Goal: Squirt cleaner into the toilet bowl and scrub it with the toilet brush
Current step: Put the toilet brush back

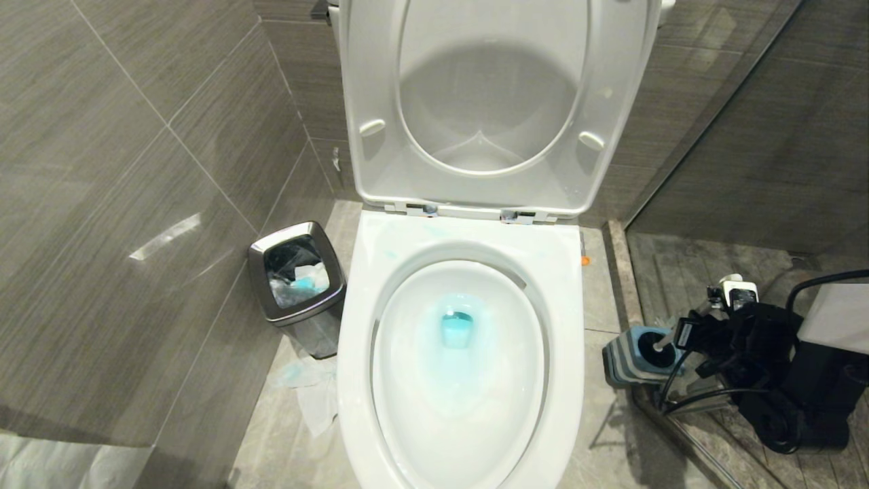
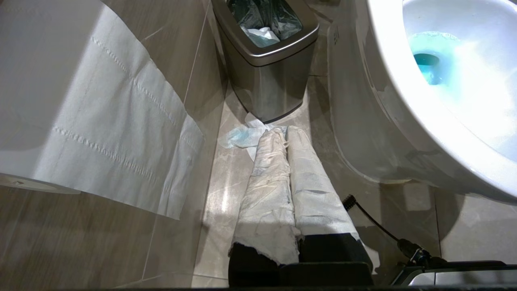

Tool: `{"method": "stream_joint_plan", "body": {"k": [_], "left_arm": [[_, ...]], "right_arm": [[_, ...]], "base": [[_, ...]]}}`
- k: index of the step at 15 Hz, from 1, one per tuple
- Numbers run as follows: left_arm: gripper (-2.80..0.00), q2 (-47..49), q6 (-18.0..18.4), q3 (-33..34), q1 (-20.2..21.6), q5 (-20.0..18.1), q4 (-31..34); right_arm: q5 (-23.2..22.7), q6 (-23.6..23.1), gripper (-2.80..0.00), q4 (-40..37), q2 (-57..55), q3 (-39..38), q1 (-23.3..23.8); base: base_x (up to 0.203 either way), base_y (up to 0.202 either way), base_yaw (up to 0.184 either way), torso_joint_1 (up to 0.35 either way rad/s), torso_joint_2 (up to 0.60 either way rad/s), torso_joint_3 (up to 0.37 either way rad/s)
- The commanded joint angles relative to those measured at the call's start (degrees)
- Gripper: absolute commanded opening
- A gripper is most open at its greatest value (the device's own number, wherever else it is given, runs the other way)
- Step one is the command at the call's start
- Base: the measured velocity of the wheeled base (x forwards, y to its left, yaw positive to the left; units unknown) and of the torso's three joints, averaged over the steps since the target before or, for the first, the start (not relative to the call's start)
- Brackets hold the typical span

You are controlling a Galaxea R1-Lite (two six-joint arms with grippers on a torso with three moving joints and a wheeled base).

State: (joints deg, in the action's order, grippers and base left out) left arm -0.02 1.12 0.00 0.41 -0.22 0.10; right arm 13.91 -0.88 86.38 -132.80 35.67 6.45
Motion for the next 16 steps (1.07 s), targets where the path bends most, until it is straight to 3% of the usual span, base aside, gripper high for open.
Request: {"method": "stream_joint_plan", "body": {"k": [1, 2, 3, 10, 16], "left_arm": [[-2.80, 0.0, 0.0, 0.0, 0.0, 0.0, 0.0], [-2.80, 0.0, 0.0, 0.0, 0.0, 0.0, 0.0], [-2.80, 0.0, 0.0, 0.0, 0.0, 0.0, 0.0], [-2.80, 0.0, 0.0, 0.0, 0.0, 0.0, 0.0], [-2.80, 0.0, 0.0, 0.0, 0.0, 0.0, 0.0]], "right_arm": [[0.0, 0.0, -2.80, 0.5, -0.1, 0.0, 0.1], [-0.2, 0.0, -2.80, 0.7, -0.5, 0.1, 0.3], [-0.3, 0.2, 0.00, 1.0, -0.9, 0.6, 0.4], [-2.9, 0.3, 0.00, 1.3, 0.8, -0.9, 1.1], [-4.6, 0.2, 0.00, 1.3, 6.7, -9.0, 1.2]], "base": [[0.000, 0.000, 0.000, 0.000, 0.00, 0.000], [0.000, 0.000, 0.000, 0.000, 0.00, 0.000], [0.000, 0.000, 0.000, 0.000, 0.00, 0.000], [0.000, 0.000, 0.000, 0.000, 0.00, 0.000], [0.000, 0.000, 0.000, 0.000, 0.00, 0.000]]}}
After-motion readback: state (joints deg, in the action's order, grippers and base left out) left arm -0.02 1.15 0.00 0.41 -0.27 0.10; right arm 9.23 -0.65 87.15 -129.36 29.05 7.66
